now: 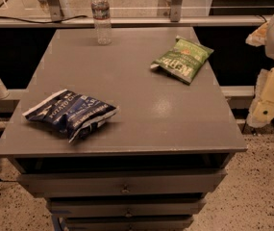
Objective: Move water bottle near blue chip bag
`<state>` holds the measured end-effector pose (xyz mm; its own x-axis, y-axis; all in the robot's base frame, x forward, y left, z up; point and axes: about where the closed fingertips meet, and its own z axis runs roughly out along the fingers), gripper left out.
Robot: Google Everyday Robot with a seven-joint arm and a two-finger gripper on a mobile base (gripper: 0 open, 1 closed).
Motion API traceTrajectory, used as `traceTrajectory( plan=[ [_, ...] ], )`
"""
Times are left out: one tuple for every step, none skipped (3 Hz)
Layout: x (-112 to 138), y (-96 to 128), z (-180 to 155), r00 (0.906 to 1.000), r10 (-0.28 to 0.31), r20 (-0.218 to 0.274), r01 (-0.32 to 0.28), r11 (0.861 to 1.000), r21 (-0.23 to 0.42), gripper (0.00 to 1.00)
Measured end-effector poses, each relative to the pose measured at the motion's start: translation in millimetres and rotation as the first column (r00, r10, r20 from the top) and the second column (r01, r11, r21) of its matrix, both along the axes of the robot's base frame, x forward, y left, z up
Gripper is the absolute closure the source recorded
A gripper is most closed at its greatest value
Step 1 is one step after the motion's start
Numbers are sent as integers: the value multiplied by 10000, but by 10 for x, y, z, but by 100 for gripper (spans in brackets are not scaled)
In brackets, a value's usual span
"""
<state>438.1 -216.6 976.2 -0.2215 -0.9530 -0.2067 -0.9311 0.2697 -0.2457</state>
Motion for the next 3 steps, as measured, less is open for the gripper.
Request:
traceTrajectory(
  plan=[
    [0,0,0,10000,0,3,0,10000,1,0],
    [215,107,25,9981,87,614,-117,9987,497,0],
    [684,329,34,9841,395,1733,-640,9883,1381,0]
  ],
)
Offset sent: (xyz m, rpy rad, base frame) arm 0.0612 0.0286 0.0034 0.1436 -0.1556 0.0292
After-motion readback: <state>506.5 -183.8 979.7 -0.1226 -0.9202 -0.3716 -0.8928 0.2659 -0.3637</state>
